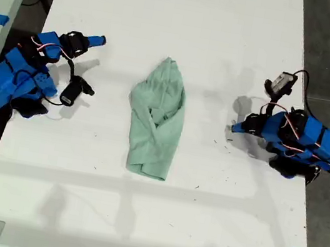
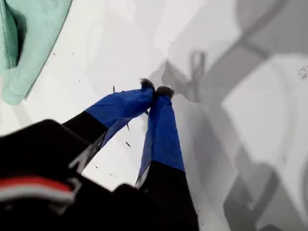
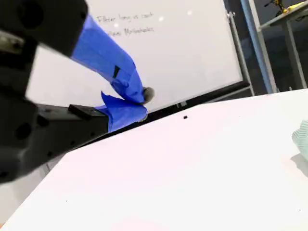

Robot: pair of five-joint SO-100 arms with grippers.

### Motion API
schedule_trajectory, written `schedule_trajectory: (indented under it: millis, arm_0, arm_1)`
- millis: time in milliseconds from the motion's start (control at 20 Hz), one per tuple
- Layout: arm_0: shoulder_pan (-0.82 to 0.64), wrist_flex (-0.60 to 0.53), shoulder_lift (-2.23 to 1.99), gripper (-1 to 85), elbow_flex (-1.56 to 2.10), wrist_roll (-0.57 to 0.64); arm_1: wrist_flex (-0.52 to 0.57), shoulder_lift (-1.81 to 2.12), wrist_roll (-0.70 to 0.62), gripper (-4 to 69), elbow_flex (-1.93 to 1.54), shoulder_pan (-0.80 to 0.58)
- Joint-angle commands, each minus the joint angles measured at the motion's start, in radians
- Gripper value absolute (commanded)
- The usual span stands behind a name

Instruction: Fold t shirt

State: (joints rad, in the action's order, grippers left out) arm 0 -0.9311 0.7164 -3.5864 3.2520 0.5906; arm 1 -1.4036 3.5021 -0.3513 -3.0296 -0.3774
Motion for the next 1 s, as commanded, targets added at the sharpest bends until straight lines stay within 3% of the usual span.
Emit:
schedule_trajectory:
  millis: [0,950]
  arm_0:
    - [-0.018,0.002,-0.009,-0.2,0.038,-0.018]
    - [-0.025,0.005,-0.009,-0.2,0.038,-0.023]
  arm_1:
    - [-0.002,0.009,0.006,1.5,-0.02,-0.008]
    - [-0.005,0.009,0.023,1.3,-0.018,-0.011]
